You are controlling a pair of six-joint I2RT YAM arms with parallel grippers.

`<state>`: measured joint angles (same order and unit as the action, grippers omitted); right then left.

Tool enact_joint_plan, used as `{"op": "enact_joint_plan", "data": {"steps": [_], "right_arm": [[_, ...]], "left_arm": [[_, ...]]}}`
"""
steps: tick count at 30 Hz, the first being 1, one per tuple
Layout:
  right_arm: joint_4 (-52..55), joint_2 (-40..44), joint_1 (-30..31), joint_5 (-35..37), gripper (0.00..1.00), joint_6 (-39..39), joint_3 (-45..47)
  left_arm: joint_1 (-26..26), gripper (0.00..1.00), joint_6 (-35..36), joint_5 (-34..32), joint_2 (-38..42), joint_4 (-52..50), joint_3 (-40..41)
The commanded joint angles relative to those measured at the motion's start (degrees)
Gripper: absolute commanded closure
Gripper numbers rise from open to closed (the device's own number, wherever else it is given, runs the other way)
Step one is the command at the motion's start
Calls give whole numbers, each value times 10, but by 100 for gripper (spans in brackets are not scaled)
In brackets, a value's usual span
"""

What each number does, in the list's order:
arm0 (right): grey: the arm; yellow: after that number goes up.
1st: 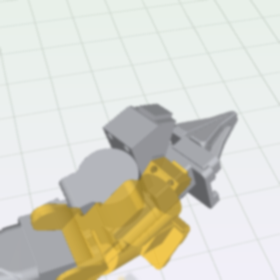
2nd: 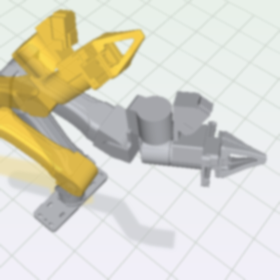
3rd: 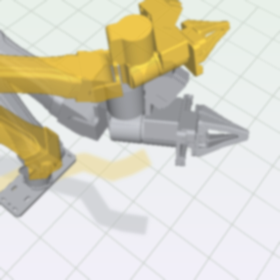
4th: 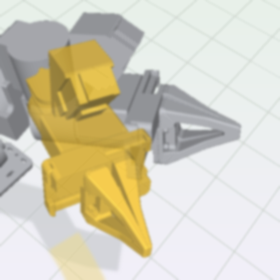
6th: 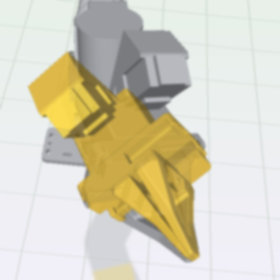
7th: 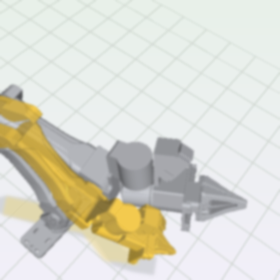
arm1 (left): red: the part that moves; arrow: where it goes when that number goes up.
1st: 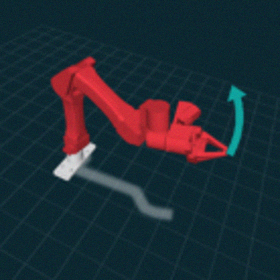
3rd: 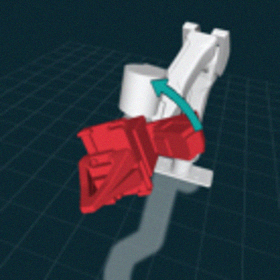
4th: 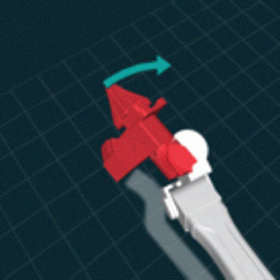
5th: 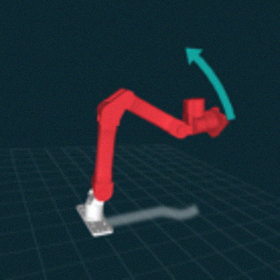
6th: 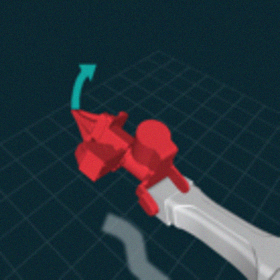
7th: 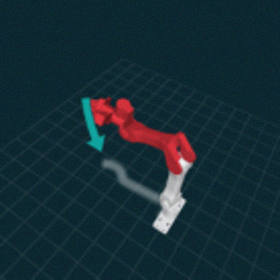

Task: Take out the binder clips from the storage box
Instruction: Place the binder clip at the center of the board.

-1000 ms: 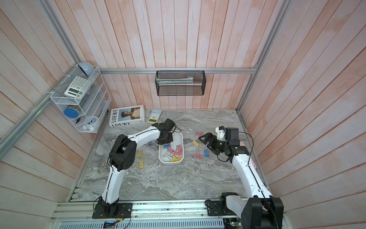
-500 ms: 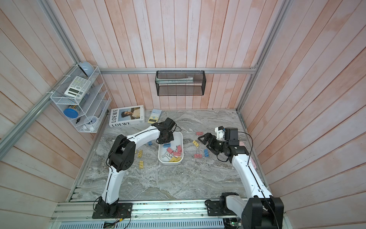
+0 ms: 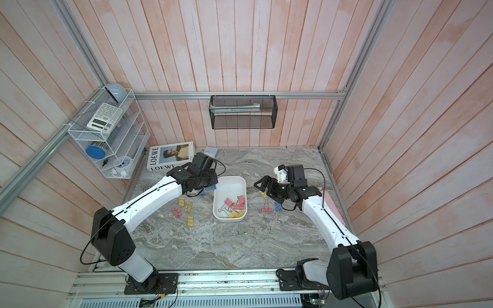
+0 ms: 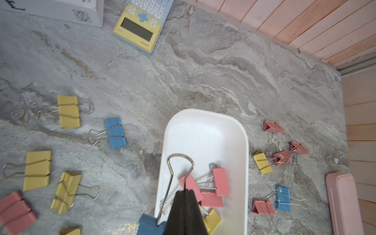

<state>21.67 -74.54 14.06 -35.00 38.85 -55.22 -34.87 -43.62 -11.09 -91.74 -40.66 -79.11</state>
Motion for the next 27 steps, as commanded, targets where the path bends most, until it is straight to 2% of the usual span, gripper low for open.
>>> {"op": "enact_joint_plan", "data": {"steps": [1, 5, 10, 18, 25, 26, 27], "right_arm": [[-16, -28, 27, 12, 2, -9, -26], [-39, -57, 54, 10, 2, -1, -35], [-40, -92, 82, 14, 2, 3, -60], [-15, -125, 119, 46, 2, 2, -87], [90, -168, 162, 144, 2, -22, -151], [109, -181, 170, 155, 2, -28, -166], [124, -191, 178, 161, 2, -33, -178]], "left_arm": [[1, 100, -25, -16, 58, -3, 87], [-11, 100, -57, -10, 139, 20, 207], [-43, 100, -91, -7, 186, 53, 298], [-89, 100, -119, -9, 152, 93, 374], [-89, 100, -100, -16, 115, 120, 388], [-89, 98, -98, -16, 107, 117, 383], [-89, 92, -96, -15, 102, 113, 379]]}}
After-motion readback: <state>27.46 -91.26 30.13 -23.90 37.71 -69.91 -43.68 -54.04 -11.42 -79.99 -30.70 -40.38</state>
